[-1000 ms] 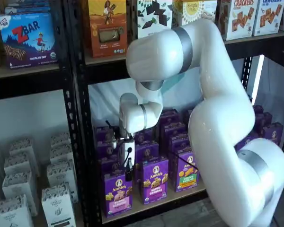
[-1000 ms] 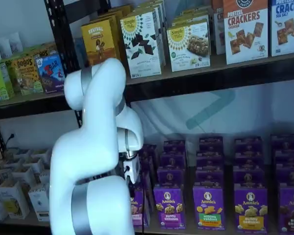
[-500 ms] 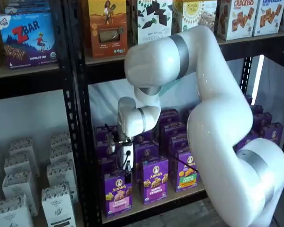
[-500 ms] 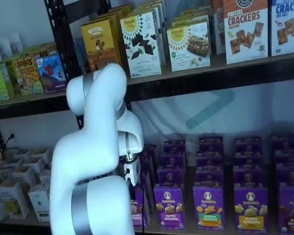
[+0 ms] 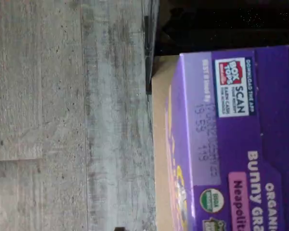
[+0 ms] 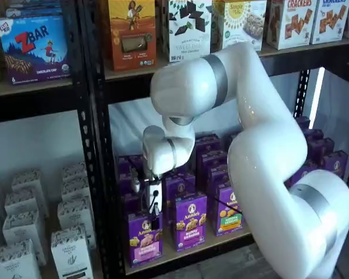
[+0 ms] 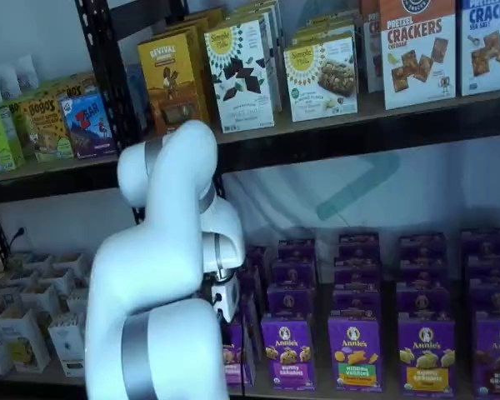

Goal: Pick up the purple box with a pink patch in the middle, on the bottom shelf, the first box from the left

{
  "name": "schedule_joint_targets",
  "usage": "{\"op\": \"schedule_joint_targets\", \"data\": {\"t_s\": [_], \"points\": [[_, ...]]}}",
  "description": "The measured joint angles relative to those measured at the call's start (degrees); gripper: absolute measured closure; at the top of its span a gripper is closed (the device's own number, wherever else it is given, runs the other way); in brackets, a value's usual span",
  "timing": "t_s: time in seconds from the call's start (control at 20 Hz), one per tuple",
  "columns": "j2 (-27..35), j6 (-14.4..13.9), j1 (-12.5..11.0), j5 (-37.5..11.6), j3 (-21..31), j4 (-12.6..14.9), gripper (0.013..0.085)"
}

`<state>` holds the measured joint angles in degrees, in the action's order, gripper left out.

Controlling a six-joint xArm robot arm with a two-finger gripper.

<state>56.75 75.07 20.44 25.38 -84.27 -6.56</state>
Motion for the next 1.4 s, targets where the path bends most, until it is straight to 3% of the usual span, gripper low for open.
{"op": "schedule_joint_targets", "data": {"t_s": [0.55, 0.75, 0.85, 0.95, 1.4], "points": [[3.4, -1.2, -0.1, 1.5, -4.2, 1.4, 0.013], [3.7, -1.1, -0.2, 1.6, -4.5, 1.4, 0.025], [3.8, -1.1, -0.2, 1.7, -4.7, 1.3, 0.025], [4.0, -1.3, -0.3, 1.7, -4.8, 1.7, 0.033], [4.4, -1.6, -0.5, 2.2, -5.4, 2.2, 0.033]]}}
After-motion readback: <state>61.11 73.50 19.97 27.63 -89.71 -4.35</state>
